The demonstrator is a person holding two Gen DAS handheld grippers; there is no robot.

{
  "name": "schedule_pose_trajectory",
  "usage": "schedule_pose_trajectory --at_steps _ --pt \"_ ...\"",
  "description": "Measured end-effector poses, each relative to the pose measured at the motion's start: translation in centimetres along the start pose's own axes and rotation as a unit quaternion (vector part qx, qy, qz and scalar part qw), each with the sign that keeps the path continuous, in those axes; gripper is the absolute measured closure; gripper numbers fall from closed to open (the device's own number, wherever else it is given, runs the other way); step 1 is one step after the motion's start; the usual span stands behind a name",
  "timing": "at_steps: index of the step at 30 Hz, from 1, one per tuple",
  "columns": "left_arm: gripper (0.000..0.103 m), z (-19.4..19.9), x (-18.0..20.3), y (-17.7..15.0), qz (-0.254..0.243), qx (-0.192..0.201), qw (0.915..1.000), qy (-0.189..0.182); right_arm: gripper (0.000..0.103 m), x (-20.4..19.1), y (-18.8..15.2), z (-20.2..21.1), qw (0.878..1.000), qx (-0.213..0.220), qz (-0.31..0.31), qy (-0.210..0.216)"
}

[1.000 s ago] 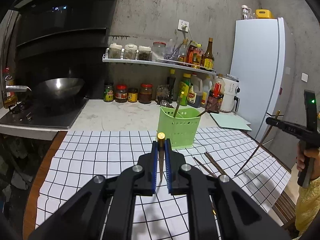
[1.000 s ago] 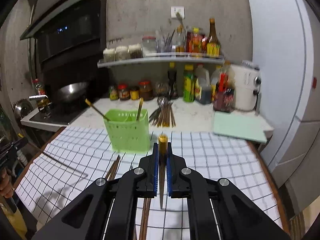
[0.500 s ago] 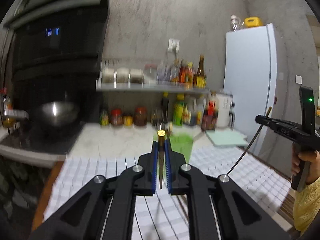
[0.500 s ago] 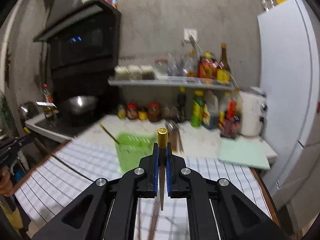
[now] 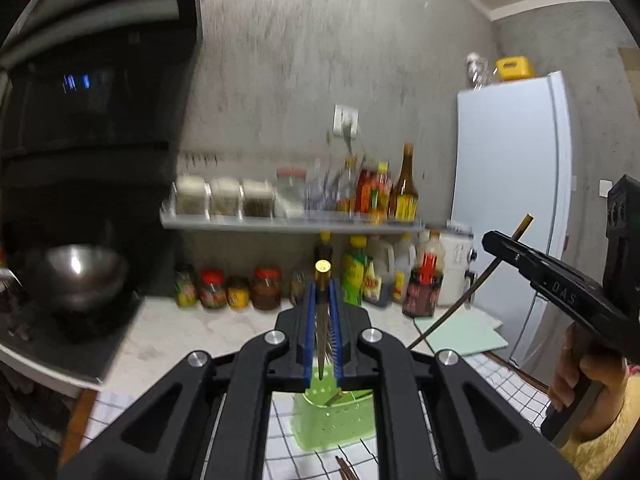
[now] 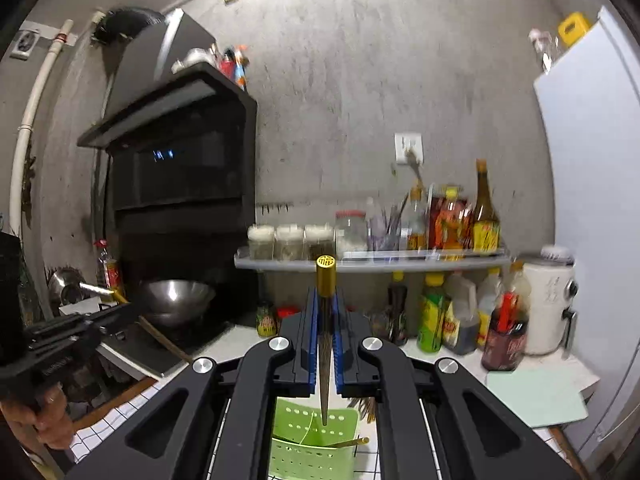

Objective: Organize utensils
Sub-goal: 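Drop the chopstick into the green holder by opening the right gripper, then return the right gripper to the mat and grasp another chopstick tip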

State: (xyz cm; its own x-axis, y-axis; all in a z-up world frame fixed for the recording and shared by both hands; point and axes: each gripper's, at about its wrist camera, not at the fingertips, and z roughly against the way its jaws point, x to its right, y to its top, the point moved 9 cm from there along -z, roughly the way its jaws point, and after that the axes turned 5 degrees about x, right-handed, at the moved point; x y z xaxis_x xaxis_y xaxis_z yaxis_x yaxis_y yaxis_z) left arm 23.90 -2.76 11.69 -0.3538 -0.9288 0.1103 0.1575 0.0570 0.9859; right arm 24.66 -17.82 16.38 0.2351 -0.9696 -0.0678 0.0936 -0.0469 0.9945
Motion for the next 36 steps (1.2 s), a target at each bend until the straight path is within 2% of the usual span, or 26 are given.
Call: schedule_pose_trajectory --at_steps 3,8,10,11,12,14,18,20,22,24,26,31,34,36 --pt "0.096 -2.9 -0.4 -2.1 0.012 -0.042 0.999 -0.009 0.096 0.5 -2.8 -2.4 0.999 -0.037 0.0 -0.003" --pt "0.096 -5.1 -0.2 -4.8 -0.008 -0.083 0.9964 -0.01 0.096 1.4 -7.3 -5.2 0.995 -0.098 0.006 -0.01" --pt "0.096 -5.6 -0.3 -5.3 -0.013 -0.09 0.9958 0.0 0.092 1.3 -8.2 -5.6 0.993 -0.119 0.014 -0.01" --pt "0.093 -5.8 -0.4 -5.3 -0.013 -0.094 0.9955 0.004 0.084 1.3 -8.4 -5.3 0.992 -0.122 0.019 -0.011" --pt "0.09 -5.6 -0.6 -5.3 -0.009 -0.093 0.9956 0.009 0.077 1.3 -8.2 -4.9 0.993 -0.118 0.021 -0.012" --pt "0.076 -4.8 -0.8 -4.6 0.0 -0.083 0.9965 0.012 0.06 1.5 -7.2 -3.4 0.994 -0.102 0.025 -0.012" --pt "0.073 -1.3 -0.8 -2.7 -0.009 -0.048 0.9984 0.031 0.057 1.6 -5.3 1.7 0.996 -0.076 0.035 -0.018" --pt "0.068 1.3 -0.9 -2.8 -0.016 -0.038 0.9978 0.052 0.053 2.0 -5.9 4.6 0.995 -0.085 0.035 -0.027" --pt "0.067 3.6 -1.4 -4.2 -0.032 -0.047 0.9946 0.086 0.053 2.6 -7.4 6.7 0.994 -0.1 0.031 -0.038" --pt "0.067 5.8 -2.0 -7.2 -0.048 -0.077 0.9882 0.123 0.053 3.2 -9.9 9.2 0.992 -0.123 0.017 -0.037" --pt "0.067 7.2 -2.4 -10.9 -0.048 -0.119 0.9826 0.135 0.053 3.9 -13.5 11.6 0.987 -0.156 -0.003 -0.039" --pt "0.067 10.0 -2.6 -20.2 -0.021 -0.218 0.9671 0.129 0.054 4.2 -21.6 15.7 0.971 -0.235 -0.009 -0.051" --pt "0.067 10.9 -2.1 -24.4 -0.002 -0.265 0.9577 0.111 0.054 4.1 -25.2 17.4 0.96 -0.275 -0.019 -0.053" --pt "0.067 11.2 -1.5 -26.0 0.002 -0.284 0.9533 0.103 0.054 4.1 -26.7 18.0 0.955 -0.29 -0.028 -0.057"
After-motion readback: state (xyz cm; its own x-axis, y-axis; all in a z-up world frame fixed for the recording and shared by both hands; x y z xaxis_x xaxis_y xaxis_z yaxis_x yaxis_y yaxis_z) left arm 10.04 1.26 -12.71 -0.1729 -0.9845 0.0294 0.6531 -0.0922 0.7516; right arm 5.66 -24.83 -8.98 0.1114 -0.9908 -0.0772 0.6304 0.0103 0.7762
